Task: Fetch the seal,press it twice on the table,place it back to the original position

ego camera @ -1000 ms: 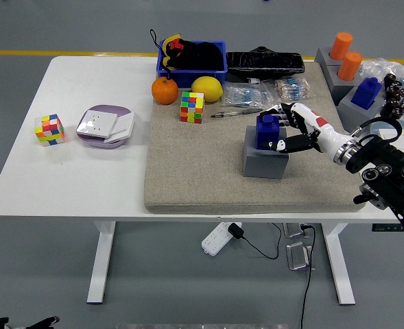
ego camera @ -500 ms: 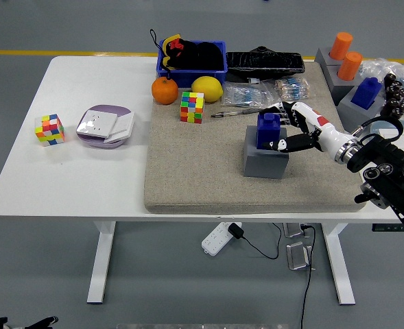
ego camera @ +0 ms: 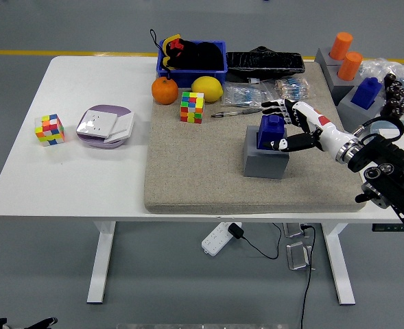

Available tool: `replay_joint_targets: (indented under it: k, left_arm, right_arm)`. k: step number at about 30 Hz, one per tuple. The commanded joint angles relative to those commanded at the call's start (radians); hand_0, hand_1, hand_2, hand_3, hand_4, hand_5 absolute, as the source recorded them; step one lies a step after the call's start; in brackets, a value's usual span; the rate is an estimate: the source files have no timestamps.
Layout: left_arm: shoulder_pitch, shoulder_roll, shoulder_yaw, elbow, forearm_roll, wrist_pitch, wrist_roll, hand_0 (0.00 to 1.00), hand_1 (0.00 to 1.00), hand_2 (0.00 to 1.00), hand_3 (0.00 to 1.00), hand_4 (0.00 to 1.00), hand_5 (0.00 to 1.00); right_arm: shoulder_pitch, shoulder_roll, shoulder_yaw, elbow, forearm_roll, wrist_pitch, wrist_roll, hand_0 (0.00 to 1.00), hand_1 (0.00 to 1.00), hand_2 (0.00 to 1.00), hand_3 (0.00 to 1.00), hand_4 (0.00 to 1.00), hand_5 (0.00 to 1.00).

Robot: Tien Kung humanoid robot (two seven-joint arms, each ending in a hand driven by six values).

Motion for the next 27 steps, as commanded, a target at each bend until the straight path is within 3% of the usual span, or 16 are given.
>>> replay_joint_targets:
  k: [12, 27]
  left_arm:
    - [0.004, -0.002, 0.001, 0.001, -0.005, -0.001, 0.000, 0.813, 0.785, 0.763, 0.803, 0.683, 0.419]
    - [0.002, -0.005, 0.007, 0.002, -0.016, -0.002, -0.004, 0.814, 0.785, 0.763, 0.802, 0.684, 0.422]
  right_arm:
    - [0.012, -0.011, 0.072, -0.004, -0.016, 0.019, -0.008, 0.805, 0.810, 0.795, 0.805, 0.998, 0.002]
    - [-0.039, -0.081, 0.202, 0.017, -0.043, 0.038, -0.035, 0.809, 0.816, 0.798, 0.806, 0.998, 0.034]
